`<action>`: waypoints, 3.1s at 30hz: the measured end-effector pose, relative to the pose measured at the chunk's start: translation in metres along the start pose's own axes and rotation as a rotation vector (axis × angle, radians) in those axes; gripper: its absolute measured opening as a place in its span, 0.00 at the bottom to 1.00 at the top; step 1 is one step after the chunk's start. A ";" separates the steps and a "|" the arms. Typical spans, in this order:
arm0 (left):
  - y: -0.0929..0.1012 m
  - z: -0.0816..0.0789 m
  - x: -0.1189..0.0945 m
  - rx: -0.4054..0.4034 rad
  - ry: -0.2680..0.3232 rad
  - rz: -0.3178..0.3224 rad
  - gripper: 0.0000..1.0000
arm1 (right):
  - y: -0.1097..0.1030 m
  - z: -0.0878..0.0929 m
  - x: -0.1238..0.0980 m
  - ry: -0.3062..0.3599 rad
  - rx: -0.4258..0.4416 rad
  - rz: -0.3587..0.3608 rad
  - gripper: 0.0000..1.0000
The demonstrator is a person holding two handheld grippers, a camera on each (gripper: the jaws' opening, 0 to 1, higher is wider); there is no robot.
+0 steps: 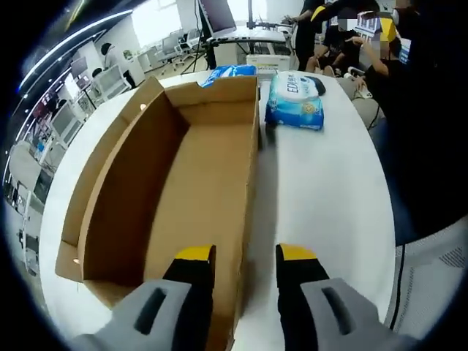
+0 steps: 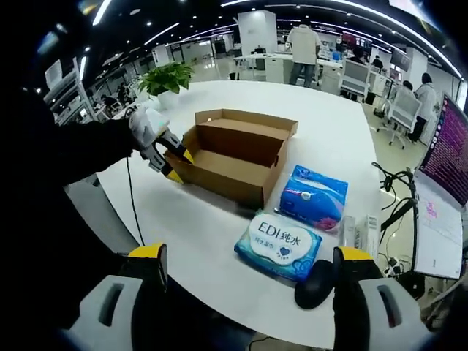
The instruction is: Operate the shoe box by opening the lid, removing the specified soft item, and placing it in the target area until the item is outside and the box remains undamaged.
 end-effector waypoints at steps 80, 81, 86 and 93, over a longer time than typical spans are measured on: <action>-0.009 -0.003 0.024 0.041 -0.081 0.093 0.00 | -0.010 -0.290 0.150 0.044 -0.899 -0.099 0.76; -0.009 -0.004 0.024 0.036 -0.079 0.095 0.00 | -0.009 -0.292 0.154 0.040 -0.902 -0.099 0.76; -0.010 -0.007 0.026 0.044 -0.082 0.100 0.00 | 0.000 -0.301 0.187 0.002 -0.926 -0.095 0.76; -0.010 -0.007 0.027 0.062 -0.076 0.106 0.00 | 0.013 -0.312 0.235 -0.033 -0.966 -0.095 0.75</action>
Point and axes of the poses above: the point that each gripper's makers call its tool centre point, and the gripper's own axes: x roughly forward along the fingers, y roughly to its right, z roughly out of its underside, the point moved 6 cm from there along -x, roughly backward along the fingers, and after that the axes turned 11 degrees about x, right-handed, at the moved point
